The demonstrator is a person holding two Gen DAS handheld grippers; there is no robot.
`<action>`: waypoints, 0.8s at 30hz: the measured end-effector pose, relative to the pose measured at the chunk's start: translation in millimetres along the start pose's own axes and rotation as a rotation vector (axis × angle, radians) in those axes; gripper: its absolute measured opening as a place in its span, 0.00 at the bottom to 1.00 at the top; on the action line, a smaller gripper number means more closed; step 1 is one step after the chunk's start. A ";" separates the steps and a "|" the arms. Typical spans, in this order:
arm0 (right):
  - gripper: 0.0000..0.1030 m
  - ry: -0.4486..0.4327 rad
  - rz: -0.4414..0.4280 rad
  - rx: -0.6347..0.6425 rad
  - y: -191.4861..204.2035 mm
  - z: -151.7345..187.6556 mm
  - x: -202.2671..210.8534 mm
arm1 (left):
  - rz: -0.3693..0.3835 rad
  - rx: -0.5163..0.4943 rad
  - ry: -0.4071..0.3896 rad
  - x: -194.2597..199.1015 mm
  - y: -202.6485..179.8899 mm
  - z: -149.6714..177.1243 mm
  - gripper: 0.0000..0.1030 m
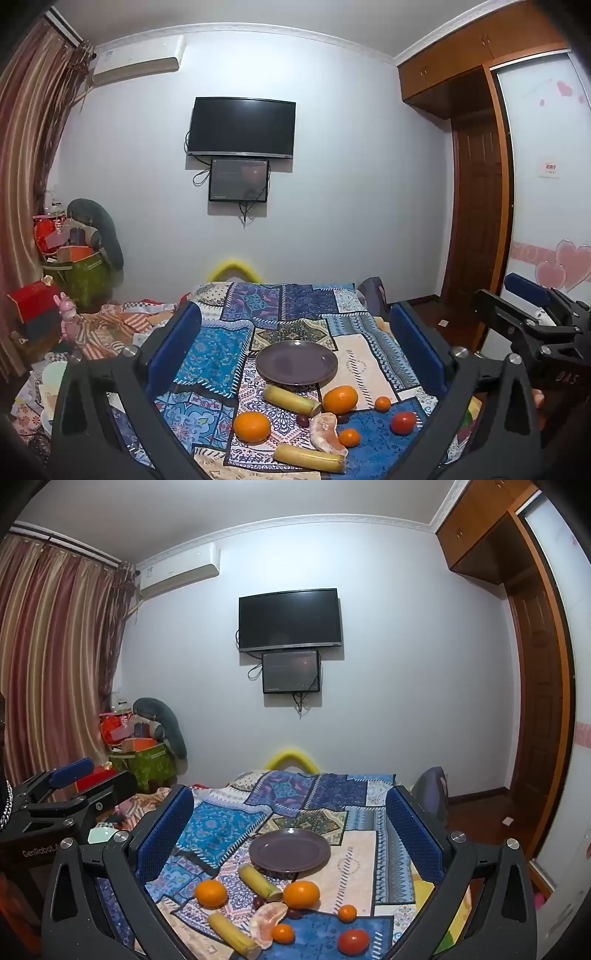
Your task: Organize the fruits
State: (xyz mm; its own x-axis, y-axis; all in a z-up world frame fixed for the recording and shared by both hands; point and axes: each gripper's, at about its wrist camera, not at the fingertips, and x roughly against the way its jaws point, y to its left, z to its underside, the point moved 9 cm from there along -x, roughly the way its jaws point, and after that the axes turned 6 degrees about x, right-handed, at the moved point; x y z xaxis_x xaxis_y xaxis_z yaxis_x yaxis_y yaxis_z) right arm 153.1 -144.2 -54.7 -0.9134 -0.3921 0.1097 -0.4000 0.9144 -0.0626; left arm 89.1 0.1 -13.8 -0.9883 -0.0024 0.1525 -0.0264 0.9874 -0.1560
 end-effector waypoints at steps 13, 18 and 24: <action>1.00 0.001 0.001 0.003 1.0 0.0 -0.6 | 0.001 -0.005 -0.002 7.3 0.3 -2.9 1.00; 1.00 0.001 0.001 0.002 1.5 0.4 -0.8 | 0.000 -0.008 -0.003 4.5 -0.8 -3.6 1.00; 1.00 -0.001 -0.001 0.004 1.8 -0.4 0.5 | 0.001 -0.007 -0.006 6.6 -0.9 -4.9 1.00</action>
State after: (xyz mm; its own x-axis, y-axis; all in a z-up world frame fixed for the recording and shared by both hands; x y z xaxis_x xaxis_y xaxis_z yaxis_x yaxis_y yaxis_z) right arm 152.0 -142.8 -54.4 -0.9130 -0.3930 0.1091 -0.4012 0.9136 -0.0664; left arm 83.3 0.0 -7.9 -0.9893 -0.0023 0.1461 -0.0245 0.9884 -0.1498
